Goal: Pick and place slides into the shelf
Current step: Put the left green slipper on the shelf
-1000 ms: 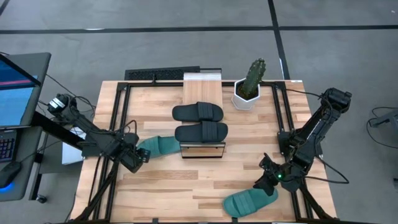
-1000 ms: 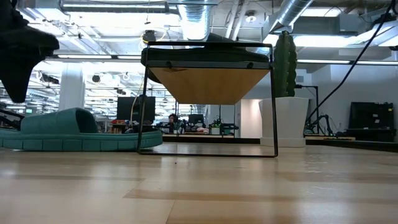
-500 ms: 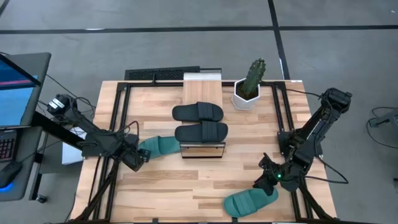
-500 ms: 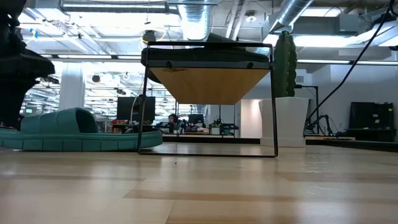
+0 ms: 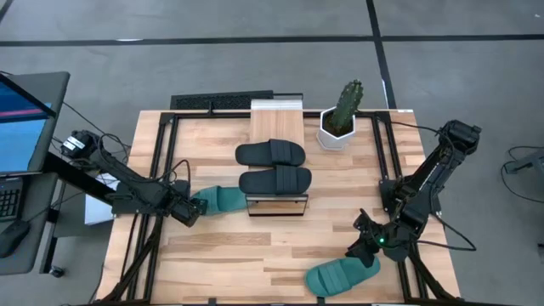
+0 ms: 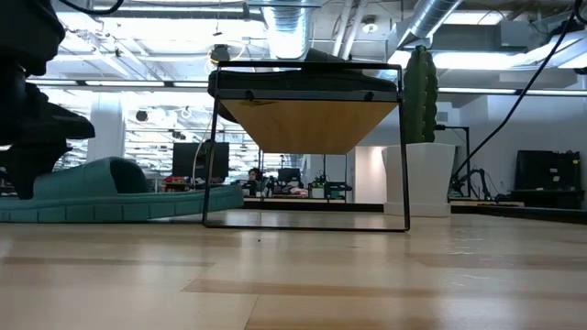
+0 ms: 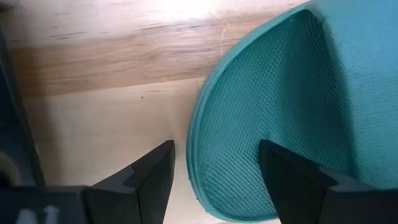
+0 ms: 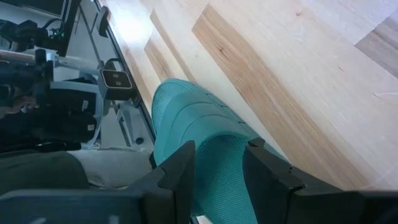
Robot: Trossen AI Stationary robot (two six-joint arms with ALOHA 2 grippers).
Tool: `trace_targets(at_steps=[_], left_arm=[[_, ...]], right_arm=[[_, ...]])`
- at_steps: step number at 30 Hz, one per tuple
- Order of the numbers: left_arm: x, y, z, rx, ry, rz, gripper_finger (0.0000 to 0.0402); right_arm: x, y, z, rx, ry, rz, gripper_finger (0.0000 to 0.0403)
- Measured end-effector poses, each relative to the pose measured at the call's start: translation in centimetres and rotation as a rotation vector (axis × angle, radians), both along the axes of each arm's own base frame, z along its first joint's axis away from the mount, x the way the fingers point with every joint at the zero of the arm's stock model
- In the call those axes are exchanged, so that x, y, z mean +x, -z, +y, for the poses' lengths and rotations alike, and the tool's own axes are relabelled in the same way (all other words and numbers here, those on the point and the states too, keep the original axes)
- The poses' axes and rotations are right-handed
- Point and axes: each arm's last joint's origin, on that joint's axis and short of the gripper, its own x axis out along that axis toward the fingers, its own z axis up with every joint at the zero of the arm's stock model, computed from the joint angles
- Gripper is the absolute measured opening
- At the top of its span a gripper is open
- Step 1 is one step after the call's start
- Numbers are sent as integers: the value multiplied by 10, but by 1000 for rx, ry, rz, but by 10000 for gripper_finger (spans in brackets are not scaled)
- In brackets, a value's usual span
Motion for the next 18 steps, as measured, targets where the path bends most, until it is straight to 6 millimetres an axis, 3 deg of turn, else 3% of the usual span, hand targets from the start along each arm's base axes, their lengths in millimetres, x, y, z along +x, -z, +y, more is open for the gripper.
trace_targets(at_steps=[8, 11, 15, 18], left_arm=[[-1, 4, 1, 0, 16, -10, 206], [0, 4, 0, -1, 19, -16, 155], [-1, 4, 0, -1, 57, 0, 56], [-1, 4, 0, -10, 85, 11, 33]], right_arm=[[1, 0, -1, -19, -11, -8, 121], [3, 0, -3, -32, -9, -12, 121], [7, 0, -6, -53, -8, -24, 121], [10, 0, -8, -67, -7, -30, 121]])
